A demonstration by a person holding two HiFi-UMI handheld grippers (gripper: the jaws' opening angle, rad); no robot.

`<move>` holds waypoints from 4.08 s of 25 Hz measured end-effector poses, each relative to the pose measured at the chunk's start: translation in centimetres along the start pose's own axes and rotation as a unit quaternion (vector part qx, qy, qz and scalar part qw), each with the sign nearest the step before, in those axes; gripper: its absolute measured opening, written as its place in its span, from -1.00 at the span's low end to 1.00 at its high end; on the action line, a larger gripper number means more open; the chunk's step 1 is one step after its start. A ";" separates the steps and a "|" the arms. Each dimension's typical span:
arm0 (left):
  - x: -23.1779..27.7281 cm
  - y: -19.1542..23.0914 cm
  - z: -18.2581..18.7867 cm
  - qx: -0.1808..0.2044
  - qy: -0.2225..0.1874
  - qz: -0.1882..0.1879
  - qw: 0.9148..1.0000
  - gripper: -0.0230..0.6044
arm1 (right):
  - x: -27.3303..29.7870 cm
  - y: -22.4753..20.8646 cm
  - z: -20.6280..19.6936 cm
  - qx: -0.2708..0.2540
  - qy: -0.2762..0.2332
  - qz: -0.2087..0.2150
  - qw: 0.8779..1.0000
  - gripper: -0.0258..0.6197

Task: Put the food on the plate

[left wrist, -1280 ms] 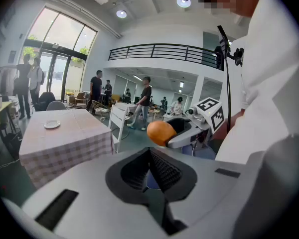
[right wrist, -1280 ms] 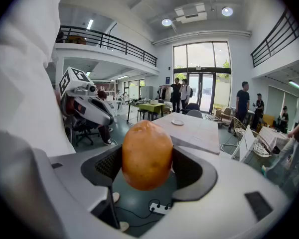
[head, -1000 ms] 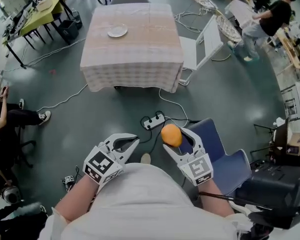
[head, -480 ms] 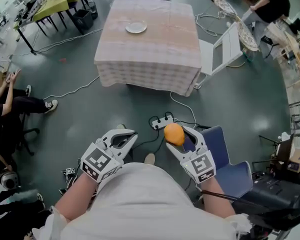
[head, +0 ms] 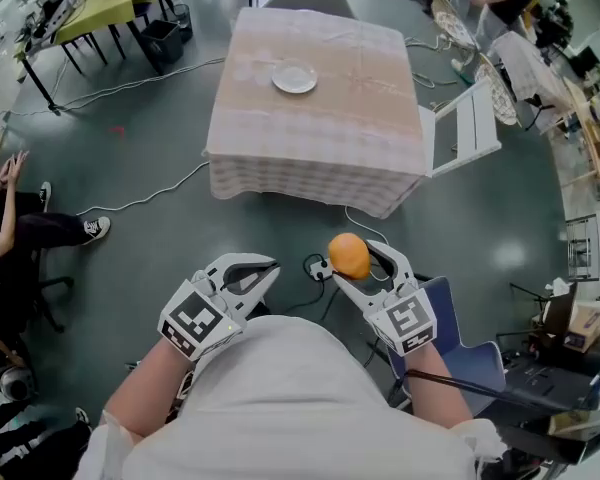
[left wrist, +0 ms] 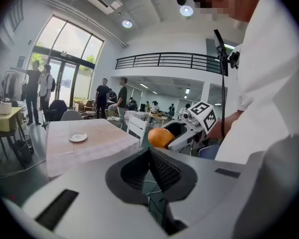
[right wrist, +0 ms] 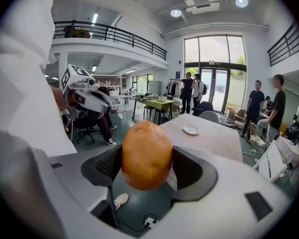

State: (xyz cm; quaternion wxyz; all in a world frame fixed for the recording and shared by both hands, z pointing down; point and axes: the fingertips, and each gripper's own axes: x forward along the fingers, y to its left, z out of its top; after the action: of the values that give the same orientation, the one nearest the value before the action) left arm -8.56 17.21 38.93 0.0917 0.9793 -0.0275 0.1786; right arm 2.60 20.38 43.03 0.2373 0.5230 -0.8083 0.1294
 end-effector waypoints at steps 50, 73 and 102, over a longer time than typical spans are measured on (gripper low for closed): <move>5.2 35.7 9.3 -0.153 -0.014 0.281 0.947 -0.90 | 50.7 -37.4 4.4 -0.164 0.133 0.128 0.969 0.10; 5.2 36.3 9.0 -0.160 -0.013 0.286 0.945 -0.90 | 51.3 -37.2 3.5 -0.181 0.140 0.136 0.964 0.10; 1.0 33.4 7.8 -0.150 -0.035 0.260 0.953 -0.90 | 47.3 -35.7 6.1 -0.171 0.123 0.072 0.975 0.11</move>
State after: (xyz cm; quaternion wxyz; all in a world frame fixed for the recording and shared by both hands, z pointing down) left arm -7.81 -17.02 37.83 0.1864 0.9189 -0.3108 0.1559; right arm 17.34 -34.46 60.98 0.4104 0.3952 -0.8189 0.0695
